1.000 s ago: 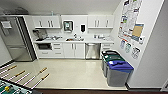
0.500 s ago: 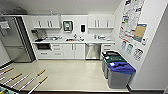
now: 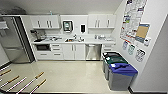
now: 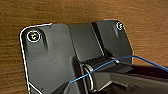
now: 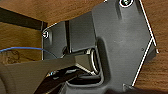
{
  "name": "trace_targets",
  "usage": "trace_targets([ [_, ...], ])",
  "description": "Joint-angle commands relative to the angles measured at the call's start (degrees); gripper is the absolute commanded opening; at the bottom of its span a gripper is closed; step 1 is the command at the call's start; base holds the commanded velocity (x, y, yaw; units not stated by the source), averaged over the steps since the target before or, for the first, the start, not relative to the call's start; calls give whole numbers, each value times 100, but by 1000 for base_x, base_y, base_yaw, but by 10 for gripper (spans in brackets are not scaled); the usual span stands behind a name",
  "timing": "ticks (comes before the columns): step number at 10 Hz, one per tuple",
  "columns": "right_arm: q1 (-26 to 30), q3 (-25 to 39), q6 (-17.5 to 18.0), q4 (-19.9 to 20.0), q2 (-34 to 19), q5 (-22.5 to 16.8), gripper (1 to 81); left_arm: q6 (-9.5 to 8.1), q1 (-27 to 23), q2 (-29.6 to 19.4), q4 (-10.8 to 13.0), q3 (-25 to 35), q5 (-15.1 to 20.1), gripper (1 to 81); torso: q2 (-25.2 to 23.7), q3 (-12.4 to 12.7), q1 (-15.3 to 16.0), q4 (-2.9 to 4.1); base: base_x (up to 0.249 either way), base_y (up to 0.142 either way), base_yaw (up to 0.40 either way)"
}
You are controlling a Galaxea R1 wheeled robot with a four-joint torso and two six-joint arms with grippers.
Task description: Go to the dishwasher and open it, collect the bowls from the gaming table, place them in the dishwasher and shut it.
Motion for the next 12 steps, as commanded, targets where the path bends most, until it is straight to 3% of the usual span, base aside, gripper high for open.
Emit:
trace_targets([
  [1,243,56,-10,-69,-82,-308,811,42,-281,-91,0,88,311,811,0,0,0,0,99,0,0],
  [12,252,56,-10,-69,-73,-308,811,42,-281,-135,0,157,311,811,0,0,-2,0,90,0,0],
])
